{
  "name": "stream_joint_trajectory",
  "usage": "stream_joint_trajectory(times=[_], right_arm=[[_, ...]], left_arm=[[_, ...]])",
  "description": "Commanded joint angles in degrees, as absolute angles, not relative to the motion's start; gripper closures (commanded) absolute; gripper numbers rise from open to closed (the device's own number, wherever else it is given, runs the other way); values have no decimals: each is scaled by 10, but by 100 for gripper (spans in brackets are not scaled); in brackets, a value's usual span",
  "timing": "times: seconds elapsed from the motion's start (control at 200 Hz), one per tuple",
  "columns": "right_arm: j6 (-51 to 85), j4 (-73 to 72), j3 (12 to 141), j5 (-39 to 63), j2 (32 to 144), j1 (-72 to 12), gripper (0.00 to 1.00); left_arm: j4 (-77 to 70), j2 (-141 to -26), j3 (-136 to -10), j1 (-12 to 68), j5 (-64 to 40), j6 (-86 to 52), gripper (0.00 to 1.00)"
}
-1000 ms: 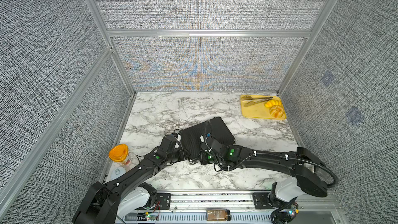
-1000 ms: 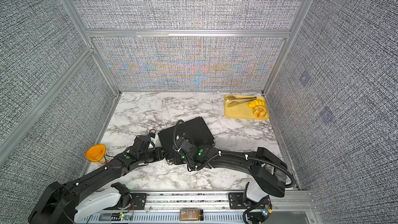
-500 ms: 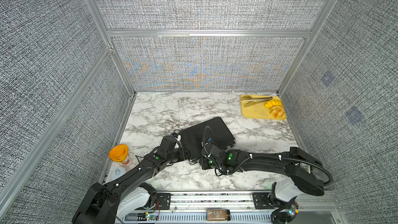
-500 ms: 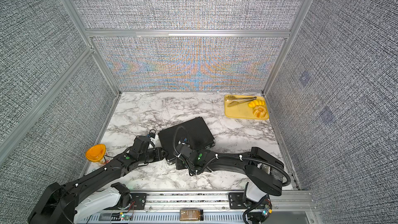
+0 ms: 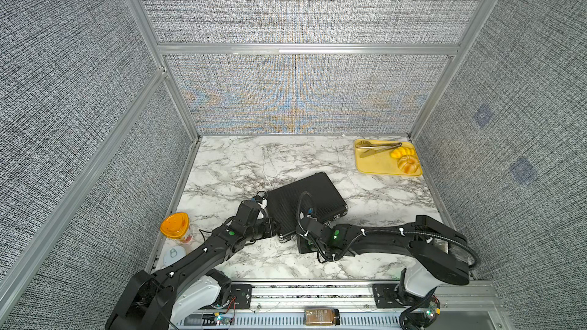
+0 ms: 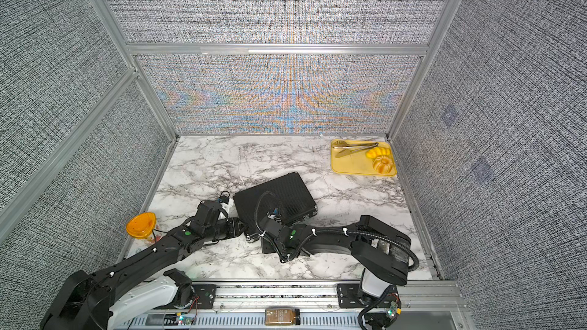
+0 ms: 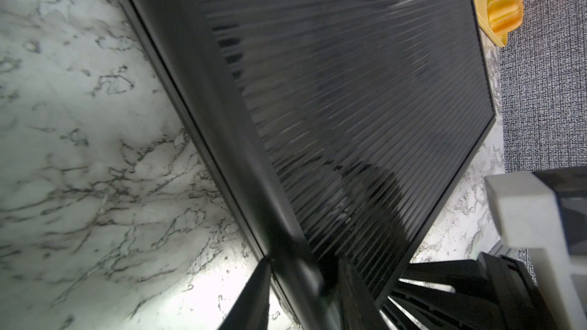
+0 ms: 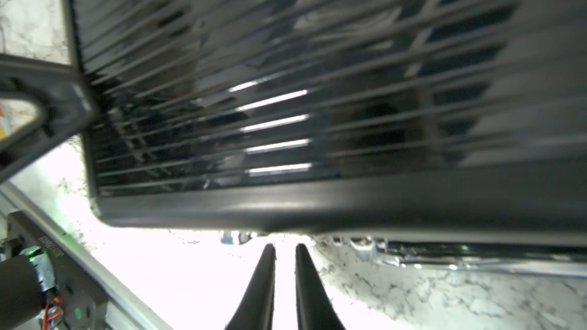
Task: Close the poker set cases
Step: Fasten the fastener on the poker set case.
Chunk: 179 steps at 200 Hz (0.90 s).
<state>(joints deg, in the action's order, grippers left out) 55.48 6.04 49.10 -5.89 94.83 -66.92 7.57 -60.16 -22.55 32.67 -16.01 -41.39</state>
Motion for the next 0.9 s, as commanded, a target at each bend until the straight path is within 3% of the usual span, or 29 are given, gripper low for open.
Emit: stream_joint_trajectory(times=[0.0, 0.255, 0.65, 0.89], right_arm=[[574, 56, 490, -69, 947, -670, 83], [680, -12, 432, -55, 902, -670, 82], [922, -315, 334, -95, 968, -708, 82], [993, -299, 325, -152, 973, -740, 82]], left_arm=[[178, -603, -221, 328, -147, -396, 64], [184, -596, -221, 328, -148, -391, 64], [184, -582, -220, 327, -155, -381, 64], [185, -574, -219, 328, -151, -383, 64]])
